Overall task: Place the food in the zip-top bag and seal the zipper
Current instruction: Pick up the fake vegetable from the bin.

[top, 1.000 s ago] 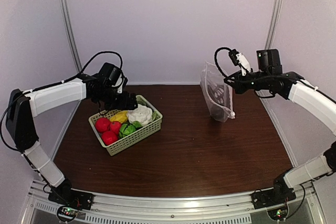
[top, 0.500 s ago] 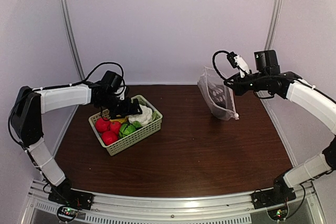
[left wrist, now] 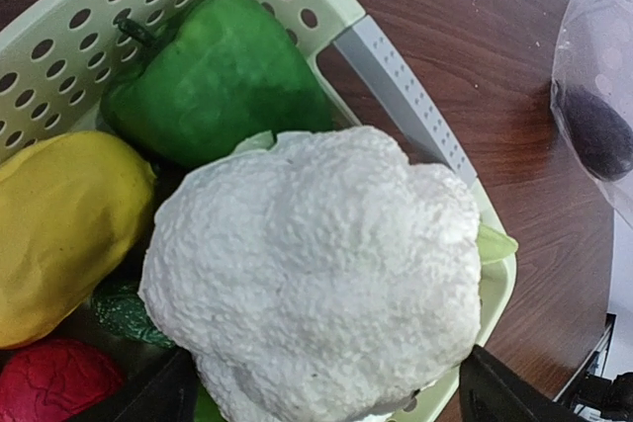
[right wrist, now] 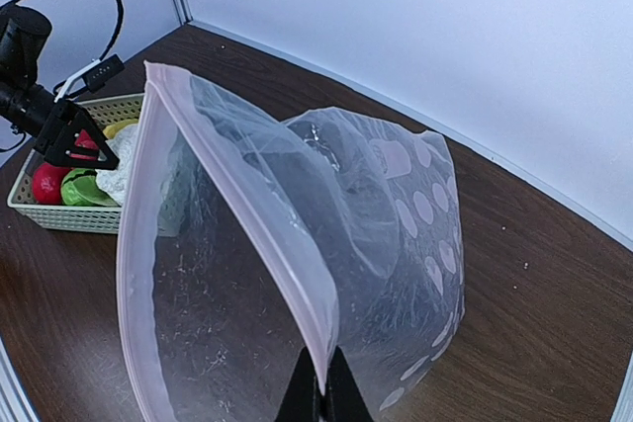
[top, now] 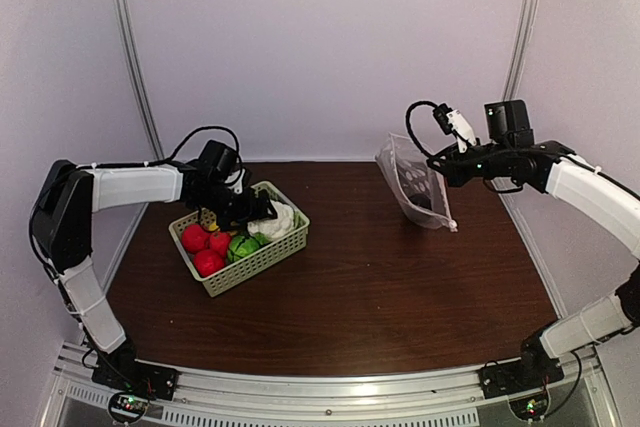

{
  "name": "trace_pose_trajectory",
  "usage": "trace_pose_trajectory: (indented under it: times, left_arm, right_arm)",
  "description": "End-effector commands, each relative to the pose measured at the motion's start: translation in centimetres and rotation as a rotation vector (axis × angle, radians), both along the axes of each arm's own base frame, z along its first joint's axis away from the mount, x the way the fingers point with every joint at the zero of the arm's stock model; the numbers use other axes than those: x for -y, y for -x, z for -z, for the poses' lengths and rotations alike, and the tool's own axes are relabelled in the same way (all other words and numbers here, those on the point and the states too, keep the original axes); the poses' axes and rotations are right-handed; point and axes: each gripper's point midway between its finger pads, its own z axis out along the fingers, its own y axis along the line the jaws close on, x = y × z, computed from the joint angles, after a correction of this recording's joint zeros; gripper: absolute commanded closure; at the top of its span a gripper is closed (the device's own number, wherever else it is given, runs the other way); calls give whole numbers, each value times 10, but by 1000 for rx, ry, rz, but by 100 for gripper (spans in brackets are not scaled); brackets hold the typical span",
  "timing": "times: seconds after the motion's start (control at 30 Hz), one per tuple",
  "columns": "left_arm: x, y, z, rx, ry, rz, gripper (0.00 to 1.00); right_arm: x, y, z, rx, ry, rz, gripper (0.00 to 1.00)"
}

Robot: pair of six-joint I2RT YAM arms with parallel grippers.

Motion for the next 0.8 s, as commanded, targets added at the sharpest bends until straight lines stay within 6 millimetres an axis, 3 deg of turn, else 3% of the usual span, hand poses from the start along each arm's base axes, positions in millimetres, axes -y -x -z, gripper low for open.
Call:
trace_pose_trajectory:
  times: [0.0, 0.57, 0.7, 0.77]
  left_arm:
    - [8, -10, -1, 12, 47, 3, 9]
    - [20, -17, 3, 46, 86, 46, 4]
    - [20, -19, 2, 61, 83, 50, 23]
    - [18, -19, -4, 75, 78, 43, 28]
  right_arm:
    - [3, 3, -7, 23, -16, 9, 100]
    - [3, 5, -5, 18, -22, 9, 100]
    - [3, 4, -5, 17, -23, 9, 100]
    - [3, 4, -5, 17, -23, 9, 100]
